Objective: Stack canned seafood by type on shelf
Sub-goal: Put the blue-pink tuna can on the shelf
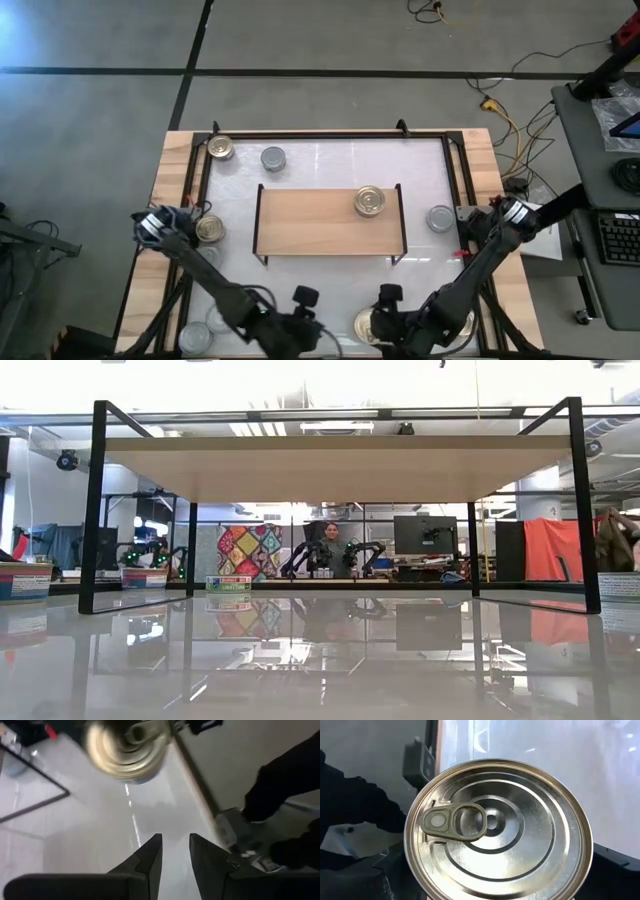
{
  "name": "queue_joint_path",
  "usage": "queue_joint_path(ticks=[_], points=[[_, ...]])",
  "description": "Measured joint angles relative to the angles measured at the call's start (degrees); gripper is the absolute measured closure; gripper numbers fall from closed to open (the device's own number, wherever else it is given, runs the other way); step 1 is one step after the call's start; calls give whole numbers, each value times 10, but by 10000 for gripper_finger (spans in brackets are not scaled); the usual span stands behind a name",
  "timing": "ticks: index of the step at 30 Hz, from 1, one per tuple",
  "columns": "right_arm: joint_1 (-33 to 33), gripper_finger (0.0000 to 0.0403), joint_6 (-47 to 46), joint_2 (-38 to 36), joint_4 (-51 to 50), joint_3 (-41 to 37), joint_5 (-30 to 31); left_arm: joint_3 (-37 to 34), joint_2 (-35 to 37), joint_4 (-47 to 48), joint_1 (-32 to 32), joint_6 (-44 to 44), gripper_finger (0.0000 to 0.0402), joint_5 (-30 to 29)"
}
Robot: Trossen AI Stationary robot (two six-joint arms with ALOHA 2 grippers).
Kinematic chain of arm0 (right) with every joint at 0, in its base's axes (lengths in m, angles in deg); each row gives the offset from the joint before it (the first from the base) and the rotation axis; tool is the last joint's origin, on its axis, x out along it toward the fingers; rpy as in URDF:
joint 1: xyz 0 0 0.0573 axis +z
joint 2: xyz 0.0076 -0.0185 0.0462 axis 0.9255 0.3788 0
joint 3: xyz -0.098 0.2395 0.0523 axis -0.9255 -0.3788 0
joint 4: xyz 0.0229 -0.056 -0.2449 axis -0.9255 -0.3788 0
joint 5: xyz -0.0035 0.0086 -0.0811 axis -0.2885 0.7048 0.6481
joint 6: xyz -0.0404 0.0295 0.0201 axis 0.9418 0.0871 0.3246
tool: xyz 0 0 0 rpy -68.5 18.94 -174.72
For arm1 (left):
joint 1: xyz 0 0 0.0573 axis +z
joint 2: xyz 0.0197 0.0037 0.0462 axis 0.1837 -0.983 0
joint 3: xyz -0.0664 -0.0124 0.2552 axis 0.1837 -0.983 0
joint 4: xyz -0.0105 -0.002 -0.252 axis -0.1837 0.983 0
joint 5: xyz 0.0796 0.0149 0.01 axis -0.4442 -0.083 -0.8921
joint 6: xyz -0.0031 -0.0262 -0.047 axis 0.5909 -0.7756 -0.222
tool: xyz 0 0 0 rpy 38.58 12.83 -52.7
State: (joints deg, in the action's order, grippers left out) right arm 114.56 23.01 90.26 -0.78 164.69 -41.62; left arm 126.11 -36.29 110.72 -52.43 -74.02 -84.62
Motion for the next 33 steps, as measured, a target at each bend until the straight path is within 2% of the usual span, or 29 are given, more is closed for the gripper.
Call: queue_joint_path(ticks=[8, 12, 15, 18, 22, 28, 33], points=[[-37, 28, 52, -3, -195, 100, 93, -1, 25, -5, -15, 30, 318, -9], [-81, 27, 65, -14, -278, 112, 119, -1, 26, -54, 0, 105, 318, -25], [-117, 27, 92, -29, -295, 104, 119, -1, 29, -91, 22, 175, 318, -27], [-151, 27, 112, -49, -310, 101, 111, -1, 41, -89, 53, 212, 318, -28], [-178, 26, 131, -83, -312, 95, 113, -1, 56, -88, 100, 230, 318, -29], [-185, 26, 148, -119, -300, 56, 106, -1, 54, -96, 159, 232, 318, -23], [-195, 26, 148, -129, -267, 12, 75, -3, 51, -142, 188, 246, 318, -20]])
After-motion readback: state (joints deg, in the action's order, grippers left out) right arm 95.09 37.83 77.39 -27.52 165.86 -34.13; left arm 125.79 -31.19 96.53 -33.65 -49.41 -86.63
